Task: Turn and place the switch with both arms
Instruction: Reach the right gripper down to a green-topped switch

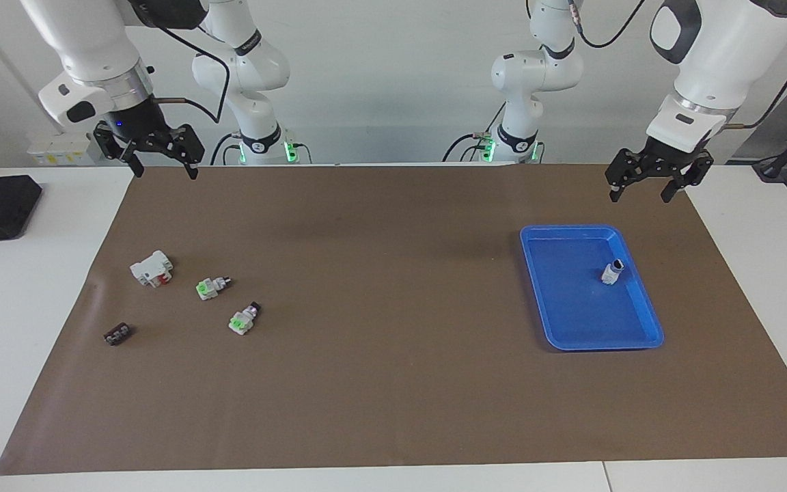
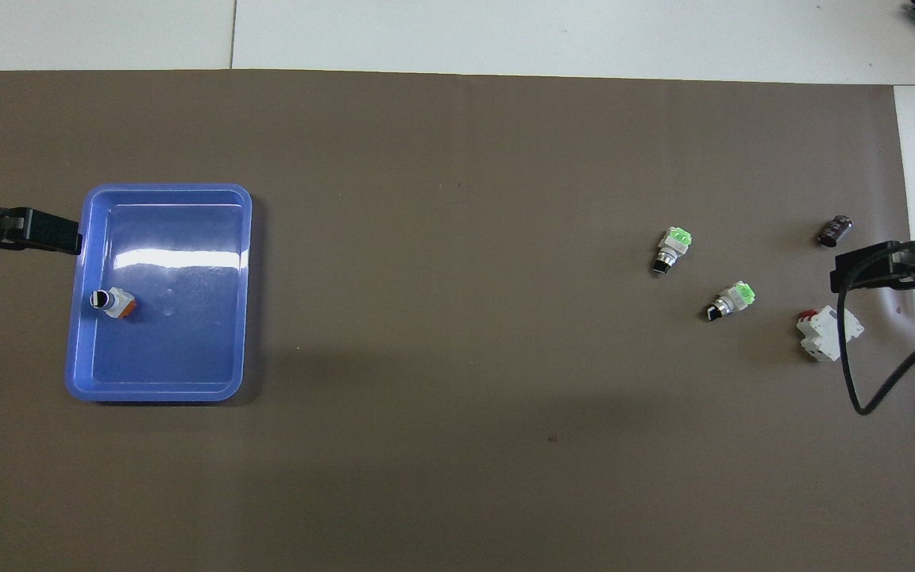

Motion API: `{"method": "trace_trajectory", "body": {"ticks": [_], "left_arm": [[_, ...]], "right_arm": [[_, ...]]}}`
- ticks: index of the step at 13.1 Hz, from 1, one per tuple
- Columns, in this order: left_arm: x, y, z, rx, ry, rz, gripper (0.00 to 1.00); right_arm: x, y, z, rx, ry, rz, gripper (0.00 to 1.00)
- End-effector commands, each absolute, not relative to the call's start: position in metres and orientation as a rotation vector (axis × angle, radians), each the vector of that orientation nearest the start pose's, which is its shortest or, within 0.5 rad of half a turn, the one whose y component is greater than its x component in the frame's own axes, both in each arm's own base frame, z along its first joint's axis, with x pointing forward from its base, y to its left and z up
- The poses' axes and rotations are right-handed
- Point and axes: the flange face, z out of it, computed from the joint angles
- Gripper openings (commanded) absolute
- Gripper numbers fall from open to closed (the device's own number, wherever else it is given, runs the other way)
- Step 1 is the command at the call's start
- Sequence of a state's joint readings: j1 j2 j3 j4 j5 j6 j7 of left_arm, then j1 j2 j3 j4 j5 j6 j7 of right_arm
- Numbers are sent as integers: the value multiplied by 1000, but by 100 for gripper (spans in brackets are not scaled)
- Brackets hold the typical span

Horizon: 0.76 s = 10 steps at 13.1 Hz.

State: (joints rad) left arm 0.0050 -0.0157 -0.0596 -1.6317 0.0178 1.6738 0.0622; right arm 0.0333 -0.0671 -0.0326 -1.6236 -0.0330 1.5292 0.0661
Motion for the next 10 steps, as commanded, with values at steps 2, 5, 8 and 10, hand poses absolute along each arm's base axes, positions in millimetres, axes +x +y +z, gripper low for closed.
{"method": "trace_trajectory", "body": {"ticks": [2,5,8,10], "left_arm": [[549,-27,614,-3096,171,-93,100],[549,-27,614,-3096,171,-93,100],[549,-27,614,-3096,171,-93,100],[549,-27,614,-3096,171,-93,100]], "right_arm": [[524,-16,629,-3180,106,41,100],[529,-15,599,-3171,175,-55,100],[561,-4,532,-3154,269,-145,100],[601,20,477,-3138,303,-204,100]]}}
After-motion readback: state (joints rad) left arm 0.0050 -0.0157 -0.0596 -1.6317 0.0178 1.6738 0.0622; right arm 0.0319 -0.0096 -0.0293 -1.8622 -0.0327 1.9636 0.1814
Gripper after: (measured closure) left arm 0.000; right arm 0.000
